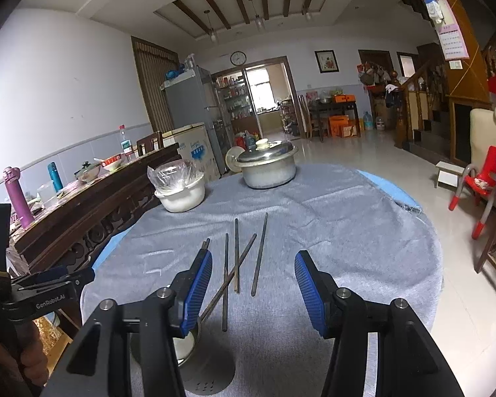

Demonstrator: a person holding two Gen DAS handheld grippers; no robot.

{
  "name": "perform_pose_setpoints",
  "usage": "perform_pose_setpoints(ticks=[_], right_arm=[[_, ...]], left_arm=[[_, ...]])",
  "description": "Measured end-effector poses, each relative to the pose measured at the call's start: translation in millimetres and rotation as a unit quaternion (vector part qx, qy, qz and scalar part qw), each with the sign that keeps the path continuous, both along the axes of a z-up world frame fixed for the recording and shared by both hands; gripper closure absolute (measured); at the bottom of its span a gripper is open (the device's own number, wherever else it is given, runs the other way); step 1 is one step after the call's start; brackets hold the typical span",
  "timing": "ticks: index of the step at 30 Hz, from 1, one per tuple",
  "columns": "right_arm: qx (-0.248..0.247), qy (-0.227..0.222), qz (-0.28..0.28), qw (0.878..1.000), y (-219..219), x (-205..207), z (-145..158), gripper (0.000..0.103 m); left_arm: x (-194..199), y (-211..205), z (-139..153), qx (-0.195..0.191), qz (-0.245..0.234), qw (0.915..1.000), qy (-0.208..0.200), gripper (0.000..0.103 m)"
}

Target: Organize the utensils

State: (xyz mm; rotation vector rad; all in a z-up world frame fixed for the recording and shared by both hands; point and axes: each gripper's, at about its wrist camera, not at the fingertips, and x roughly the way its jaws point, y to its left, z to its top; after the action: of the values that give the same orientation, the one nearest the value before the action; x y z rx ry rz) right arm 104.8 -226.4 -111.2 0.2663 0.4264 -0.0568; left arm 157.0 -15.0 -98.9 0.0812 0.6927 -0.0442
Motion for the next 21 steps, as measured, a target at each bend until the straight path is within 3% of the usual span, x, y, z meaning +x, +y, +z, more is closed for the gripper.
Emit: perform_pose_setpoints(ticks=[7,14,21], right_arm=[[0.02,0.03,0.025,0.999,-7.0,25.4,-3.2,0.047],[0.058,0.113,0.064,0.99,-28.1,84.3,-20.9,0.047],[0.113,0.164,0.071,0.977,-56.7,150.9,-35.2,0.048]], left_arm=[[15.8,0.9,-11.3,0.002,0.0,0.9998,0.02,0.038],[59.7,4.4,-31.0,-0.021,-0.026,0.9958,0.085,0.038],[110.1,-1.9,-48.0,-0.046,-0.055,0.9875,0.14,0.038]])
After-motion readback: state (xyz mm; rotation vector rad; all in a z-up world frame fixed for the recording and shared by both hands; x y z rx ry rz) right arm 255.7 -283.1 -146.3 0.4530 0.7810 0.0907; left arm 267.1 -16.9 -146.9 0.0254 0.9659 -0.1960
